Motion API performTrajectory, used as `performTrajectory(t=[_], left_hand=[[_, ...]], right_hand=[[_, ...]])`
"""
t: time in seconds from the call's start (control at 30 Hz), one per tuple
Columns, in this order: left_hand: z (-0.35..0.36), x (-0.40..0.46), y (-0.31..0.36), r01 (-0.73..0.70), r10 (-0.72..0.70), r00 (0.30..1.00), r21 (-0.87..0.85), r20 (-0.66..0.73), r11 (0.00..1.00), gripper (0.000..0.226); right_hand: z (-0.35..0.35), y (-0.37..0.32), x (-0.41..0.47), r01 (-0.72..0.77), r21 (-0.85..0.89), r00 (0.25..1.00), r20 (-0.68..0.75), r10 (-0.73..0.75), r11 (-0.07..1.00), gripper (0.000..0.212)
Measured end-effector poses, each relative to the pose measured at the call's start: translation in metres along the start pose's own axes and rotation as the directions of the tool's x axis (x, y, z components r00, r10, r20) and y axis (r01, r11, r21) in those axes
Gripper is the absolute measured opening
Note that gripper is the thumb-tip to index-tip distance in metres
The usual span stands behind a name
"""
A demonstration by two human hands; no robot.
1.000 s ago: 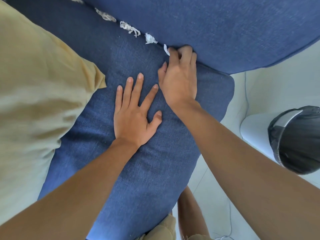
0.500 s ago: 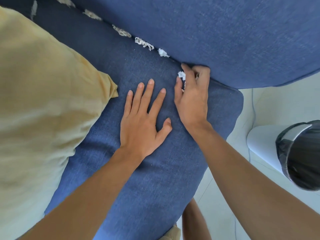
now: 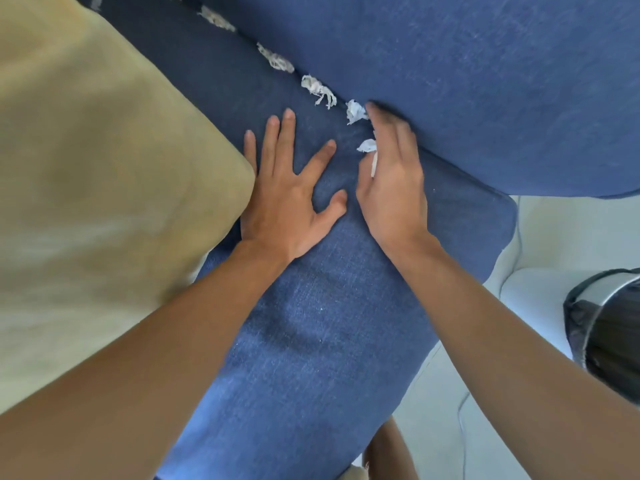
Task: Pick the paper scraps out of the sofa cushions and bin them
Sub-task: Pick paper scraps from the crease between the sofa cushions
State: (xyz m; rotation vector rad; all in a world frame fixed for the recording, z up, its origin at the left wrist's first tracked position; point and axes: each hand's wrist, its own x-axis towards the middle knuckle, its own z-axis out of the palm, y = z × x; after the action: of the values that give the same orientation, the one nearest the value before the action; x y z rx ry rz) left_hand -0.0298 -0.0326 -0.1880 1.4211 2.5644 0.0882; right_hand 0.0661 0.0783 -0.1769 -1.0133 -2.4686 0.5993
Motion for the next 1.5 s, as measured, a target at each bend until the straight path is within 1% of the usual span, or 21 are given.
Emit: performTrajectory(t=[0.1,0.2,0.37,0.5,0.6,0.67,0.77,0.87,0.97,1.07,1.2,1.3,1.37,1.5], left_hand=[[0.001,-0.003,-0.002,-0.018,0.018,1.0,-0.001,0.022,1.0,0.067],[-0.001,-0.004,-0.004,-0.031,0.031,0.999,-0.015,0.028,0.999,0.066],[0.0,-0.005,-0.004,-0.036,0.036,0.999,-0.034,0.014,0.999,0.066],[-0.001,-0.005,-0.004,-0.039,0.039,0.999,-0.047,-0.006,0.998,0.065],[-0.001,-0.006,-0.004,-0.042,0.041,0.999,-0.051,-0.009,0.998,0.065],[-0.001,-0.006,-0.004,-0.04,0.039,0.999,-0.05,-0.008,0.998,0.065],[-0.001,-0.006,-0.003,-0.035,0.035,0.999,-0.052,-0.009,0.998,0.065],[-0.002,-0.006,-0.003,-0.034,0.033,0.999,-0.048,-0.007,0.998,0.065],[-0.002,-0.006,-0.003,-0.032,0.031,0.999,-0.054,-0.011,0.998,0.065],[-0.003,-0.005,-0.002,-0.028,0.028,1.0,-0.062,-0.006,0.998,0.065],[-0.004,-0.006,-0.002,-0.019,0.018,1.0,-0.07,-0.008,0.997,0.065],[-0.005,-0.011,-0.006,-0.02,0.015,0.999,-0.118,-0.039,0.993,0.065],[-0.004,-0.016,-0.008,0.007,-0.017,0.998,-0.159,-0.057,0.987,0.065],[-0.002,-0.022,-0.012,0.202,-0.208,0.978,-0.159,-0.021,0.966,0.077]], right_hand=[[0.014,-0.006,0.009,0.043,-0.084,0.999,-0.021,-0.045,0.996,0.049],[0.023,-0.003,0.014,0.083,-0.184,0.996,-0.009,-0.087,0.979,0.047],[0.033,0.003,0.021,0.058,-0.248,0.997,0.065,-0.044,0.967,0.04],[0.033,0.003,0.02,0.034,-0.183,0.999,0.038,-0.028,0.983,0.031],[0.031,0.002,0.018,0.055,-0.159,0.998,0.038,-0.05,0.986,0.025],[0.031,0.002,0.019,0.07,-0.172,0.997,0.047,-0.062,0.983,0.027],[0.031,0.001,0.019,0.048,-0.172,0.999,0.032,-0.043,0.984,0.033],[0.024,0.0,0.016,0.027,-0.087,1.0,0.009,-0.027,0.996,0.022],[0.014,0.002,0.011,0.072,-0.064,0.997,0.021,-0.071,0.995,0.017],[0.008,0.006,0.006,0.123,-0.045,0.991,0.055,-0.121,0.991,0.018],[0.005,0.006,0.006,0.097,-0.035,0.994,0.062,-0.094,0.995,0.026],[0.005,0.006,0.006,0.086,-0.039,0.995,0.048,-0.084,0.996,0.027],[0.005,0.006,0.009,0.116,-0.033,0.992,0.06,-0.114,0.993,0.028],[0.009,0.0,0.025,0.173,0.017,0.979,0.105,-0.174,0.985,0.038]])
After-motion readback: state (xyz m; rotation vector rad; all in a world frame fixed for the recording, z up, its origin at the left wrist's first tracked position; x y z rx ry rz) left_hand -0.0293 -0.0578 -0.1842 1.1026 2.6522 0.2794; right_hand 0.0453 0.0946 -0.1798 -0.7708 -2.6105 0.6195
